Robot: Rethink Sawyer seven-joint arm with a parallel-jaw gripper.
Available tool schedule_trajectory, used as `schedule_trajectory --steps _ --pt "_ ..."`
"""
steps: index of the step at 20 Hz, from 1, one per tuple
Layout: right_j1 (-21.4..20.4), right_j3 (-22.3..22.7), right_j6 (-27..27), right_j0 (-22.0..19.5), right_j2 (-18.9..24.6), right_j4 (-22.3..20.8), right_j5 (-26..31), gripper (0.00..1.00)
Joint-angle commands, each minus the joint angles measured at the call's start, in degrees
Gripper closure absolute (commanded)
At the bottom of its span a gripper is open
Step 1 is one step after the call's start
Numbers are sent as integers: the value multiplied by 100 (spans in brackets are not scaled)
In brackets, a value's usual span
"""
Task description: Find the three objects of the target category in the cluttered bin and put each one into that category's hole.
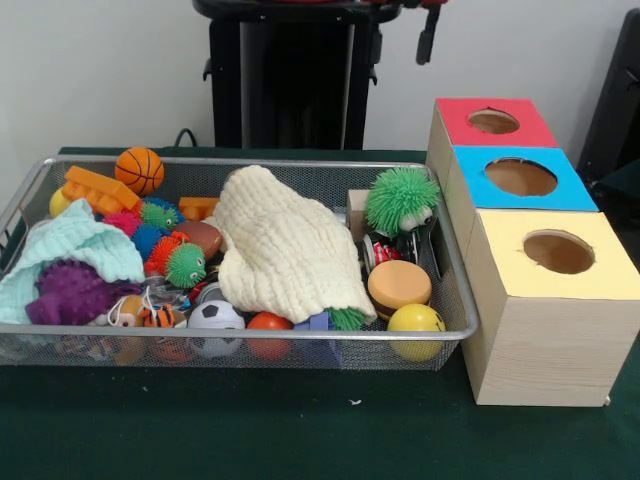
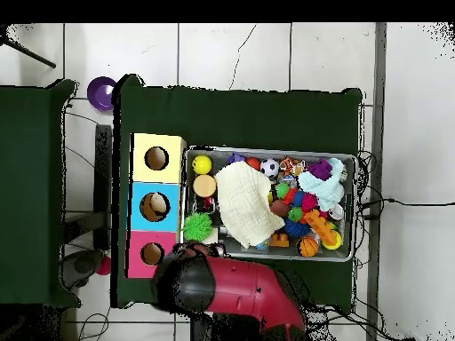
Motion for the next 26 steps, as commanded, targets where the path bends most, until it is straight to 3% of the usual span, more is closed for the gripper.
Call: schedule_trajectory --steps 1,4,8,13,16,26 --pt "574 -911 30 -434 373 -370 -17 0" --pt "893 -1376 3 -440 194 -773 -152 0" --pt "1160 -1637 49 -672 266 -845 -287 0" --pt "1448 -1955 -375 -1152 682 -930 -197 0" --pt "1687 -2214 -315 -1372 754 -915 -226 0" --pt "2293 -2948 -749 -1888 1175 -1454 -198 0"
